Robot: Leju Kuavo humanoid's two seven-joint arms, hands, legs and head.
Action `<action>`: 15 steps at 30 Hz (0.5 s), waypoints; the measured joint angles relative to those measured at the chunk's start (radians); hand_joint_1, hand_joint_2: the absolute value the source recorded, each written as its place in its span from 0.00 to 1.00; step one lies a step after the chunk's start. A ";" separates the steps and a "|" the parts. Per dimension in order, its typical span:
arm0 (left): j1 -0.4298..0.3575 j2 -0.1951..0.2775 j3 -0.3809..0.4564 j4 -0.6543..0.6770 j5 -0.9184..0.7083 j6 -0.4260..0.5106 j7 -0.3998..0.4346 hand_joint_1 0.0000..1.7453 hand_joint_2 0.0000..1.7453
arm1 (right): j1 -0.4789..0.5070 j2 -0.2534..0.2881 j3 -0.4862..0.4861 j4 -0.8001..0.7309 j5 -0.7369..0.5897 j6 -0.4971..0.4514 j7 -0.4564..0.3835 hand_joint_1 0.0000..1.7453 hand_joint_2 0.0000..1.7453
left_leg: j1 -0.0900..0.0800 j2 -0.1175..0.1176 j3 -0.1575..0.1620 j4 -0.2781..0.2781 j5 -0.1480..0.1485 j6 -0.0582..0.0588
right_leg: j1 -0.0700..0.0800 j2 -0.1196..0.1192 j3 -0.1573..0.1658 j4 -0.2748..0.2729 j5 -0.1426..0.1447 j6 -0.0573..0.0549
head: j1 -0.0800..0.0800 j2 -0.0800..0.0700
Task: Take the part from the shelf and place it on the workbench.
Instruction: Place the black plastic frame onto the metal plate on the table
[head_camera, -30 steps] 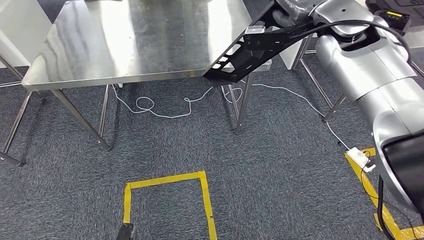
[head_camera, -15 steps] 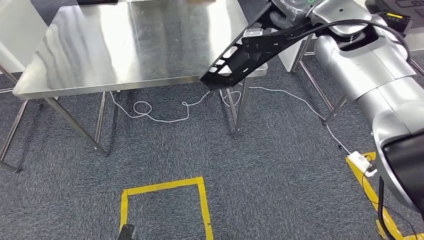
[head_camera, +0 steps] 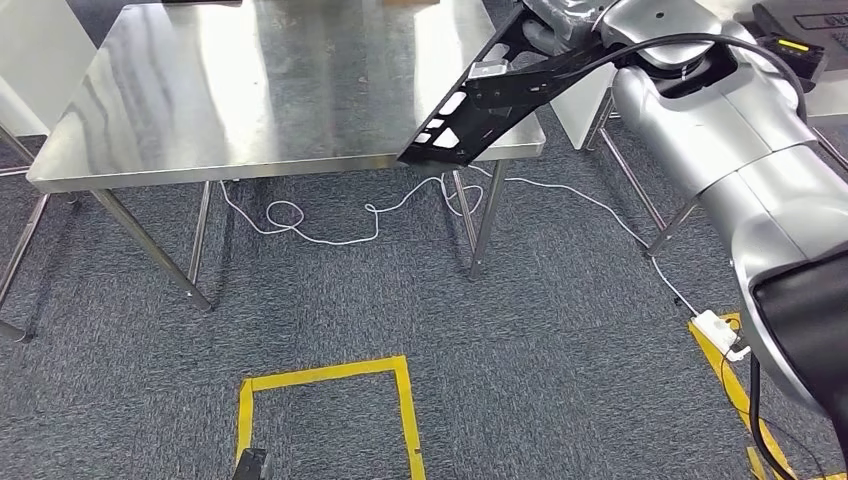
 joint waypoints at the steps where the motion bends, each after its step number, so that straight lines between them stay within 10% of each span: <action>1: -0.001 0.000 0.000 0.000 -0.002 0.000 0.000 0.00 0.00 | -0.002 -0.004 0.000 0.000 0.000 0.000 0.000 1.00 1.00 | 0.000 -0.004 0.001 -0.001 0.003 0.006 | -0.001 0.001 -0.019 0.039 -0.020 0.000 | 0.001 0.000; 4: -0.002 0.000 0.000 0.000 -0.004 0.000 0.002 0.00 0.00 | -0.004 -0.014 0.001 0.000 0.000 0.000 0.001 1.00 1.00 | -0.001 -0.019 0.001 -0.001 0.003 0.014 | -0.005 0.007 -0.113 0.236 -0.099 -0.003 | 0.004 0.000; 6: -0.002 0.000 0.000 0.000 -0.005 0.000 0.003 0.00 0.00 | -0.005 -0.019 0.002 0.000 0.002 0.001 0.002 1.00 1.00 | -0.003 -0.032 0.001 -0.001 0.003 0.014 | -0.005 0.011 -0.131 0.275 -0.105 0.005 | 0.005 0.000; 11: -0.002 -0.003 0.000 0.000 -0.006 0.000 0.004 0.00 0.00 | -0.022 -0.023 0.005 -0.004 0.004 0.002 0.002 1.00 1.00 | -0.011 -0.060 0.000 0.001 0.002 0.008 | 0.001 0.050 0.014 -0.008 -0.003 0.009 | 0.005 0.000; 15: -0.002 -0.003 0.000 0.000 -0.007 0.001 0.007 0.00 0.00 | -0.028 -0.020 0.007 -0.015 0.011 0.008 0.005 1.00 1.00 | -0.009 -0.063 -0.009 0.013 -0.009 -0.008 | -0.009 0.034 0.026 -0.028 0.006 -0.008 | 0.004 0.000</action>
